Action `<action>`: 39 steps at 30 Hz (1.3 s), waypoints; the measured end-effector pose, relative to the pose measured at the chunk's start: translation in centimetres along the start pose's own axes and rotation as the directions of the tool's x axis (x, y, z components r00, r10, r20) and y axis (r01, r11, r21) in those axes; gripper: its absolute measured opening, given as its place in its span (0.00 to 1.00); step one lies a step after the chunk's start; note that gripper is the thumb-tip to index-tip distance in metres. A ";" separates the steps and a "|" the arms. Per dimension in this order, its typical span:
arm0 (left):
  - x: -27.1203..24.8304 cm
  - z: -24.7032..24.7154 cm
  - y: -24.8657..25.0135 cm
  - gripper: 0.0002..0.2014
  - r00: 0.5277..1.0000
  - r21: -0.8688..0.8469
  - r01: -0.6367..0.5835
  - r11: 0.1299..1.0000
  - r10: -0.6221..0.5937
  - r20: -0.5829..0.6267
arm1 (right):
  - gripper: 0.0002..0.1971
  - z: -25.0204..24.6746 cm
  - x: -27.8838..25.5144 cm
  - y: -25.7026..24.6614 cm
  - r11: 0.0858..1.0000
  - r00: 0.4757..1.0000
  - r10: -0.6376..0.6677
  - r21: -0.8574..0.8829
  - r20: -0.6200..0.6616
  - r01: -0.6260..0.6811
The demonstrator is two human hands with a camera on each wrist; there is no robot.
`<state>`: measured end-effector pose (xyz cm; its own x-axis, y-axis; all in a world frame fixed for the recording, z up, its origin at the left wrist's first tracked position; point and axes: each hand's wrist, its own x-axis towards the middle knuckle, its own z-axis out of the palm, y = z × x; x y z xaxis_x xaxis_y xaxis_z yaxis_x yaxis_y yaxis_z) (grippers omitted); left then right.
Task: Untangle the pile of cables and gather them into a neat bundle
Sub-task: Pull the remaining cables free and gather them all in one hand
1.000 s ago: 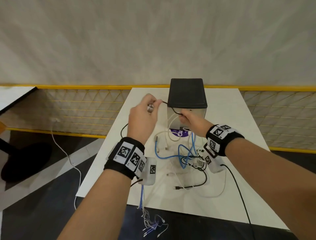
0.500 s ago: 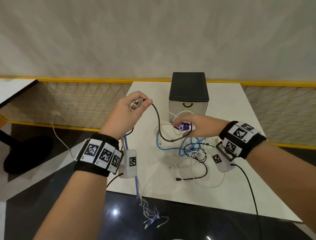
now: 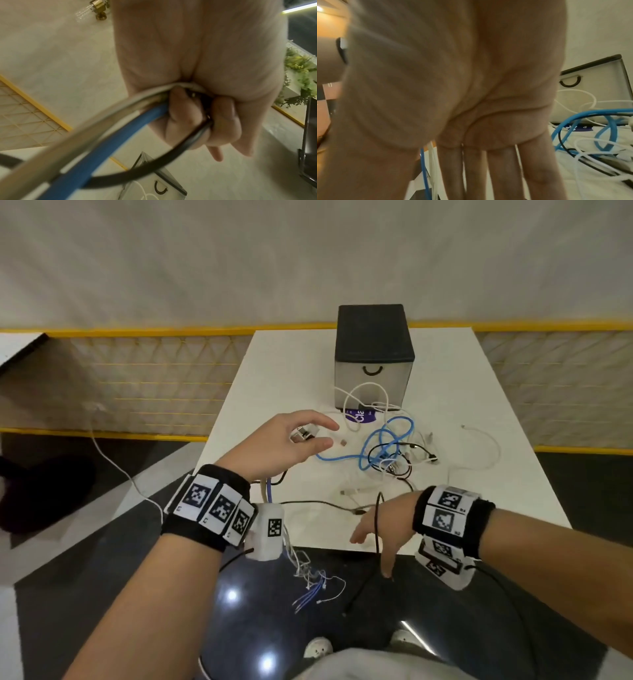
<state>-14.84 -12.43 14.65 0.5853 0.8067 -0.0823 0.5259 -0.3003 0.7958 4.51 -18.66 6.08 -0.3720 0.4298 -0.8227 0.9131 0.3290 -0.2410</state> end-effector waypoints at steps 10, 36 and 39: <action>-2.9 -1.8 0.5 0.10 0.999 -0.117 -0.042 0.992 0.043 0.002 | 0.22 -3.1 -5.1 -2.8 0.961 0.977 0.203 -0.178 -0.066 -0.212; -2.6 1.6 2.3 0.08 0.975 -0.335 -0.223 0.915 0.209 -0.080 | 0.14 -1.6 -1.5 -7.3 0.767 0.646 -0.132 0.335 -0.752 0.547; -2.2 1.7 2.5 0.10 0.961 -0.360 -0.261 0.896 0.204 -0.189 | 0.08 0.3 0.4 -7.6 0.629 0.609 -0.040 0.454 -0.792 0.631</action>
<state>-13.75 -15.80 15.83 0.5530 0.8097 0.1964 0.0958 -0.2959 0.9504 -2.54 -21.25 7.43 -0.3952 0.9147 -0.0842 0.4154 0.0962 -0.9045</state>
